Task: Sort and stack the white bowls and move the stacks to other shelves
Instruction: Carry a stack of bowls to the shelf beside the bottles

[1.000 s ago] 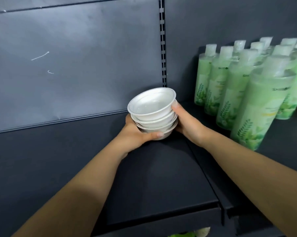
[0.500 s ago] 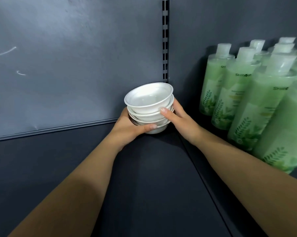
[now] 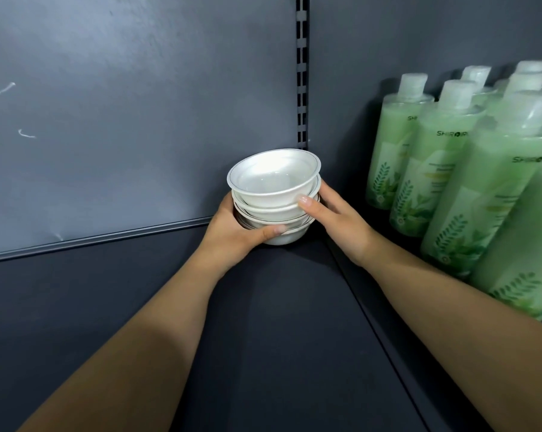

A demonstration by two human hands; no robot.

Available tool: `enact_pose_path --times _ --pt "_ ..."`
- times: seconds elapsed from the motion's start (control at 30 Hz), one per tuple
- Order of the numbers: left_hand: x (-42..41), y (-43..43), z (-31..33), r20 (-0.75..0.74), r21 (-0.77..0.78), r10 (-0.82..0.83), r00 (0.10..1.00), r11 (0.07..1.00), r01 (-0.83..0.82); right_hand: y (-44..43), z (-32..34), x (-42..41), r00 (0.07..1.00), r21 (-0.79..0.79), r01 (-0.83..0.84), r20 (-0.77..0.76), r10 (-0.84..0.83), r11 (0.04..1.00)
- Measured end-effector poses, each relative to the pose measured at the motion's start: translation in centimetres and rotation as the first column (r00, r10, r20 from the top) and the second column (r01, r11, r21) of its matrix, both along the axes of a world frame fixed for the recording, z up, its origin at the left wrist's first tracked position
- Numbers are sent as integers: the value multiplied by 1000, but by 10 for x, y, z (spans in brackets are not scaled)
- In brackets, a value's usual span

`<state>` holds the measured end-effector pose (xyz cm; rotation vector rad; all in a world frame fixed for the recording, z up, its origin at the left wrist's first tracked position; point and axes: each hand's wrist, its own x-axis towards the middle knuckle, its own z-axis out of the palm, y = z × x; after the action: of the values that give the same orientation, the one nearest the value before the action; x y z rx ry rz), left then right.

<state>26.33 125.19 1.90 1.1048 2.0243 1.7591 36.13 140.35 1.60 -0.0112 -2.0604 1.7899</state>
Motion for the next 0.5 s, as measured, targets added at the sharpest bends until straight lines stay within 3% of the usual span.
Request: enact_pose_path --times 0.5 --pt "2 2 0 -91 6 37 995 999 -37 0 -5 -4 994 71 84 -71 -79 994"
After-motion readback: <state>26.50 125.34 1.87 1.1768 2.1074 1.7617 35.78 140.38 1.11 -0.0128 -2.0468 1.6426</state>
